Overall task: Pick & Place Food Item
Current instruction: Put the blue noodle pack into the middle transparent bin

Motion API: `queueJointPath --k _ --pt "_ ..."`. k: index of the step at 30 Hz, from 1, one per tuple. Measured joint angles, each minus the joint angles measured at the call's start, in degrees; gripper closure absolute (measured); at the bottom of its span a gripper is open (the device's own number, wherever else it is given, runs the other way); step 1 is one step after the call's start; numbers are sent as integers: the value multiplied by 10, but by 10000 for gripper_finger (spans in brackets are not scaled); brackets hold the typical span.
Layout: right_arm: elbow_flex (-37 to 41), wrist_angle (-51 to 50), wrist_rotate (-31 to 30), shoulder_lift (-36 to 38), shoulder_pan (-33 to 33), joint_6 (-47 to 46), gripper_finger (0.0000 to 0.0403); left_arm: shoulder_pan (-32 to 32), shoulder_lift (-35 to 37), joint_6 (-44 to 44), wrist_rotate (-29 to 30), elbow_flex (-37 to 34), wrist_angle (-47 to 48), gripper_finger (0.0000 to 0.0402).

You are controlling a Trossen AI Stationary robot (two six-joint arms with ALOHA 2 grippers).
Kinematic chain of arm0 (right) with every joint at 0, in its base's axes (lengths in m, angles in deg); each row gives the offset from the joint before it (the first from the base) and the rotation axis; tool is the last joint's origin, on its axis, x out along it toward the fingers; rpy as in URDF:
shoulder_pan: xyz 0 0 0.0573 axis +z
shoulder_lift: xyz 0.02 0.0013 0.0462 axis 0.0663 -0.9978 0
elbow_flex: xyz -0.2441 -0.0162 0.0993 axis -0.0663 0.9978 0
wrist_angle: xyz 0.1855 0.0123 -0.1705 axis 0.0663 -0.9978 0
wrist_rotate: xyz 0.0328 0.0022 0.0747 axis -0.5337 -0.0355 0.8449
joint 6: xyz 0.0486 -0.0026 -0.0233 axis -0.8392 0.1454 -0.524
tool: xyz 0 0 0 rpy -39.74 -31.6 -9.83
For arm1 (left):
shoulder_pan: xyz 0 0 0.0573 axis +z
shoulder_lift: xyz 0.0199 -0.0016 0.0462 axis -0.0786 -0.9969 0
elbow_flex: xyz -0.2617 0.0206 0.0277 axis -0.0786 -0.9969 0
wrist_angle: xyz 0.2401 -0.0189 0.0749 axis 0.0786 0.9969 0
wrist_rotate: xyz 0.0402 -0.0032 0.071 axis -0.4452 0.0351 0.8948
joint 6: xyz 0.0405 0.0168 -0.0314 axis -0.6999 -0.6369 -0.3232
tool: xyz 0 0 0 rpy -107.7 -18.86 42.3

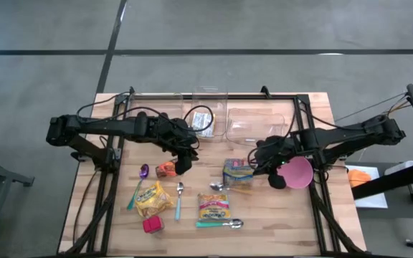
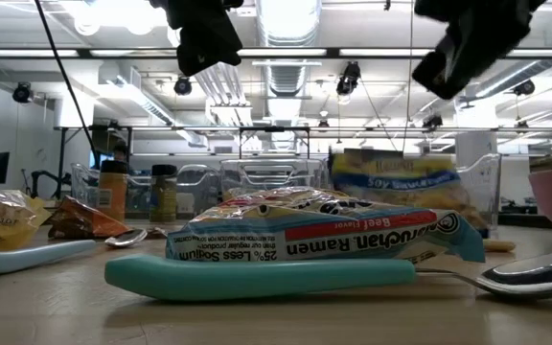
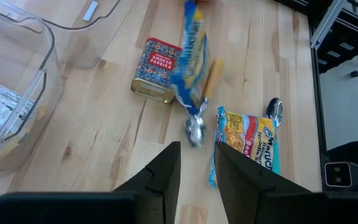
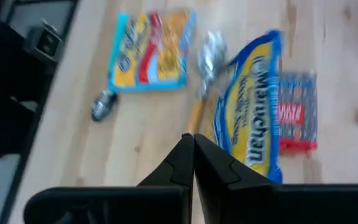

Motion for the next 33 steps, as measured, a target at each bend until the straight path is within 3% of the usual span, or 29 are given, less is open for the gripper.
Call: queueJointPath --k 11,20,26,33 --pt "0 15 -72 -1 -2 -11 394 2 0 0 2 0 2 296" --pt "0 13 -38 -4 -2 -37 387 2 0 0 2 0 2 296" --pt "0 27 -27 -4 -1 -62 306 3 0 0 2 0 2 296" --pt "1 29 -105 -17 -4 -96 184 3 0 0 2 0 2 296"
